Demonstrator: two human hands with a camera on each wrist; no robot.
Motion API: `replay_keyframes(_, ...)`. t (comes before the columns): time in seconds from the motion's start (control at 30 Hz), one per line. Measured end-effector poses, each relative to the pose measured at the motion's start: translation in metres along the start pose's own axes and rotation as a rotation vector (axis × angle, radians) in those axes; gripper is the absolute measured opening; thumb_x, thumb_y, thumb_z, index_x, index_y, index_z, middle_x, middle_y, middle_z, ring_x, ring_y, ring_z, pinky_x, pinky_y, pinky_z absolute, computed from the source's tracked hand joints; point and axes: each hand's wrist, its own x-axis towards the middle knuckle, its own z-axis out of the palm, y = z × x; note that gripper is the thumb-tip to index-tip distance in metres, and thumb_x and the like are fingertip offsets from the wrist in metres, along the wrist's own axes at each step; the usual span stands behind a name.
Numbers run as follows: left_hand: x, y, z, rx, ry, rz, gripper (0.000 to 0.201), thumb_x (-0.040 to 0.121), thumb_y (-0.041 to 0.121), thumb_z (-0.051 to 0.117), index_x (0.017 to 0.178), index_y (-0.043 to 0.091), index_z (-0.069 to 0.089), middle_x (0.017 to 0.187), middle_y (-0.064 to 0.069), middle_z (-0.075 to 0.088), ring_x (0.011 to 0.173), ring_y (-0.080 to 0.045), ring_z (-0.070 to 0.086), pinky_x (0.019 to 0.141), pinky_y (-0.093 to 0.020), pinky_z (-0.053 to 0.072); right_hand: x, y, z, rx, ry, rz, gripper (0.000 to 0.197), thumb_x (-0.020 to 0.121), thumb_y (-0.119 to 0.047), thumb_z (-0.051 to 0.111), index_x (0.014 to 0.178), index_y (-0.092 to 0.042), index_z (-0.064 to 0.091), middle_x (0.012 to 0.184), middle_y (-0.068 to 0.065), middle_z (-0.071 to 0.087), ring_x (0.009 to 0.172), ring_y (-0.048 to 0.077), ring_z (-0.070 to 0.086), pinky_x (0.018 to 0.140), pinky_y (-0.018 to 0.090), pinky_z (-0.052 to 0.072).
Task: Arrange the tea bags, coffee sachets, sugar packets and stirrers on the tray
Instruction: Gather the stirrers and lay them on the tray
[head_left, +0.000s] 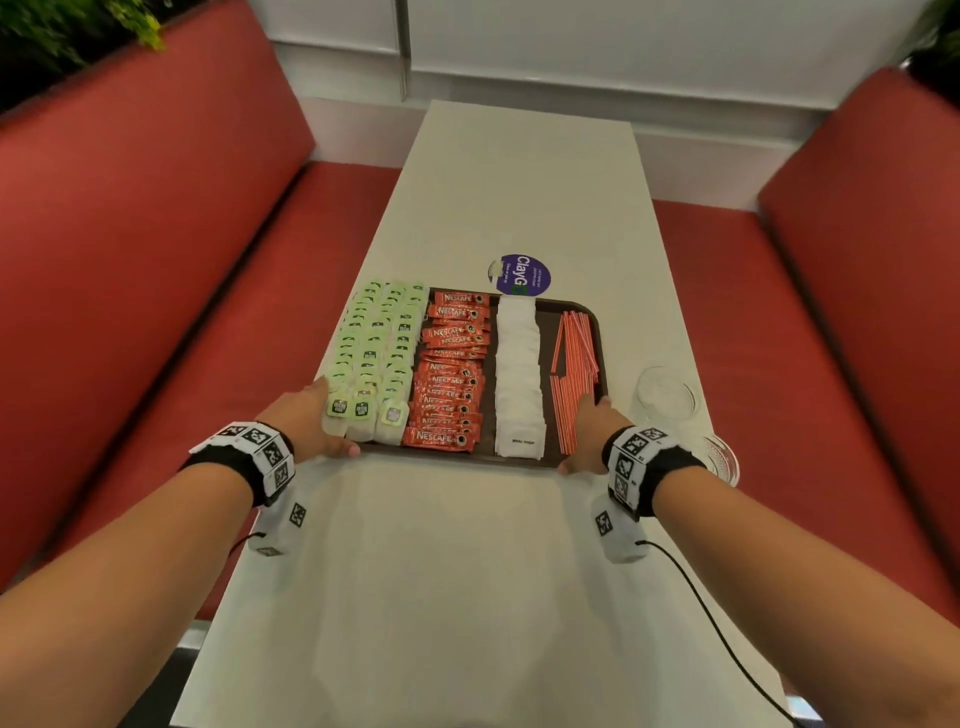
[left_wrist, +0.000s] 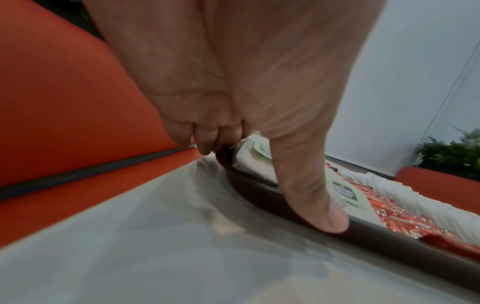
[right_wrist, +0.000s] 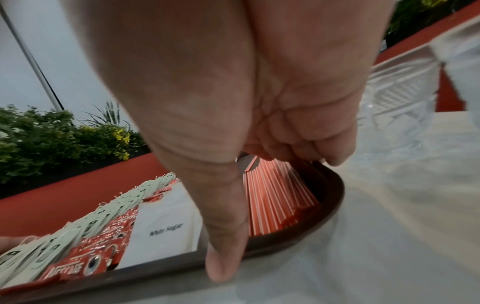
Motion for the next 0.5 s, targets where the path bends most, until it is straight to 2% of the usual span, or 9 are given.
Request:
replay_keyframes(0.13, 0.032, 0.004, -0.014, 0.006, -0.005, 0.003, 0.103, 0.067, 0.048, 0.088, 0.148, 0.017, 0.032, 0.136, -0.006, 0.059, 0.121, -0.028, 0.057, 0.094, -0.035, 0.047, 0.024, -0.007, -0.014, 0.008, 0.007, 0.020, 0.123, 0.074, -0.044, 0.085, 0.156, -0.001, 0.003, 0.163, 0.028, 0.003, 0.144, 0.041, 0.032, 0.116, 0.046, 0.036)
replay_keyframes(0.27, 0.059, 0.004, -0.025, 0.048, -0.007, -0.006, 0.099, 0.064, 0.052, 0.088, 0.142, 0.017, 0.038, 0.125, -0.005, 0.063, 0.110, -0.026, 0.060, 0.080, -0.032, 0.047, 0.044, -0.014, -0.026, 0.002, -0.003, 0.022, 0.118, 0.072, -0.042, 0.087, 0.154, -0.002, 0.012, 0.162, 0.029, 0.005, 0.139, 0.042, 0.039, 0.112, 0.046, 0.040)
replay_keyframes(0.4, 0.078, 0.006, -0.032, 0.095, -0.008, -0.019, 0.097, 0.063, 0.056, 0.087, 0.138, 0.014, 0.041, 0.122, -0.006, 0.064, 0.108, -0.026, 0.060, 0.080, -0.032, 0.047, 0.061, -0.023, -0.038, -0.005, 0.011, 0.026, 0.111, 0.071, -0.042, 0.088, 0.150, -0.003, 0.021, 0.160, 0.029, 0.013, 0.136, 0.040, 0.044, 0.111, 0.047, 0.042)
replay_keyframes(0.5, 0.085, 0.007, -0.034, 0.100, -0.015, -0.028, 0.094, 0.066, 0.054, 0.086, 0.138, 0.014, 0.040, 0.123, -0.006, 0.063, 0.109, -0.027, 0.059, 0.080, -0.032, 0.046, 0.067, -0.024, -0.043, 0.014, 0.016, 0.035, 0.116, 0.072, -0.042, 0.087, 0.153, -0.003, 0.015, 0.162, 0.028, 0.009, 0.139, 0.040, 0.040, 0.113, 0.046, 0.040)
